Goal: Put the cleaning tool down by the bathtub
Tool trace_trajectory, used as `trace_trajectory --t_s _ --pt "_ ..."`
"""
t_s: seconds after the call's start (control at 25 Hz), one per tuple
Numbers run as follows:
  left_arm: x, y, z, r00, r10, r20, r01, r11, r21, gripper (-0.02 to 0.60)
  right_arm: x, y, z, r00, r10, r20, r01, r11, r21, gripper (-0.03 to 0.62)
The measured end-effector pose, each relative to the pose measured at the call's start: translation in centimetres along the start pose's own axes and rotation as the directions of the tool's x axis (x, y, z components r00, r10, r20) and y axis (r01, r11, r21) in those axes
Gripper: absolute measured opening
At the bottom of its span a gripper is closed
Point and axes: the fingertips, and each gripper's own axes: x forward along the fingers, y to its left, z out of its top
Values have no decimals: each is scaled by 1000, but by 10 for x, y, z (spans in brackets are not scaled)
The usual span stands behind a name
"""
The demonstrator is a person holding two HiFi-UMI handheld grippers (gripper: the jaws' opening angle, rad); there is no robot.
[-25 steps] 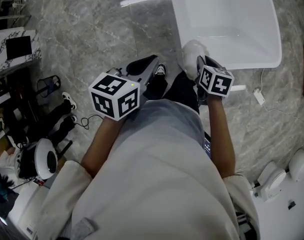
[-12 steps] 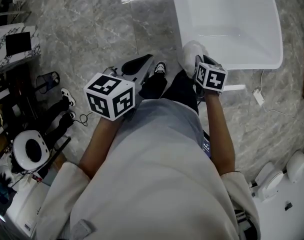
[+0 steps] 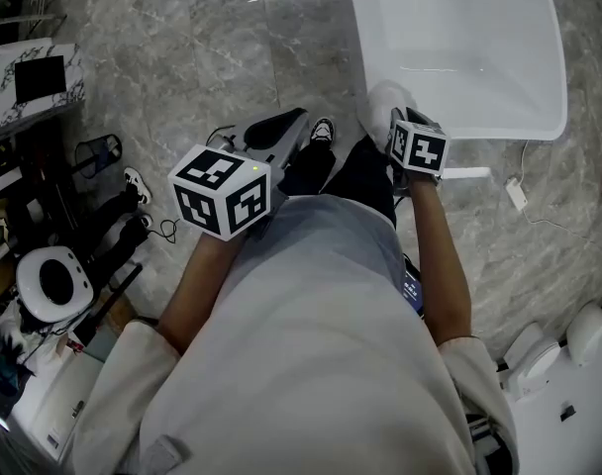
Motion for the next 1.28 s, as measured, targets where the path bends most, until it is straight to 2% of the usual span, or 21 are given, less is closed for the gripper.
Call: trace_trajectory --t_s 0.56,1.28 --pt "-2 4 -5 999 22 -24 -23 1000 -5 9 18 -7 0 1000 -9 -1 9 1000 8 87" --pt "-6 5 -2 999 22 -33 -22 1000 0 9 39 -8 -18 998 -18 -57 18 1000 3 87"
